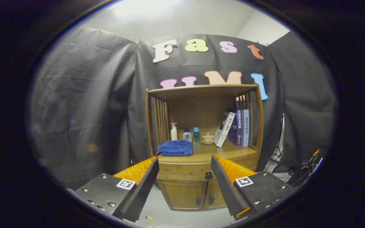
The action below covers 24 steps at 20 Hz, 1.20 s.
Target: Pull open the drawer, take out the items inside it, and place them on the countertop above the cabinet.
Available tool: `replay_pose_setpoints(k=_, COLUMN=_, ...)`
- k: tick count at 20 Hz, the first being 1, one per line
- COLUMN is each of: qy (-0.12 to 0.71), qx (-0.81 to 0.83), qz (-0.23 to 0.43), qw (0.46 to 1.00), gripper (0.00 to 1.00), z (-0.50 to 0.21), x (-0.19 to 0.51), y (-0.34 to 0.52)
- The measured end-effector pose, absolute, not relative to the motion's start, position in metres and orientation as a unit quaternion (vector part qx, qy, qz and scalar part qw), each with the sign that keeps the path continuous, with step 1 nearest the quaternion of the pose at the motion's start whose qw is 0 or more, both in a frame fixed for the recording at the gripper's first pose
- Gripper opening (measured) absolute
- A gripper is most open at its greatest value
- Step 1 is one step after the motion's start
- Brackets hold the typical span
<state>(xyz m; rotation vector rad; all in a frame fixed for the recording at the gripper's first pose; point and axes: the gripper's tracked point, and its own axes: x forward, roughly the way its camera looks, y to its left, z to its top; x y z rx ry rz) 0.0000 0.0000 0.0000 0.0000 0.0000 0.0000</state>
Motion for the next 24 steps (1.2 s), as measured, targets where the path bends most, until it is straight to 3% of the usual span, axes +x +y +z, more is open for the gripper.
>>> replay_pose_setpoints(k=24, qy=-0.001, qx=-0.009, qz=-0.040, qw=0.999, gripper=0.99, z=-0.032, x=0.033, y=-0.034)
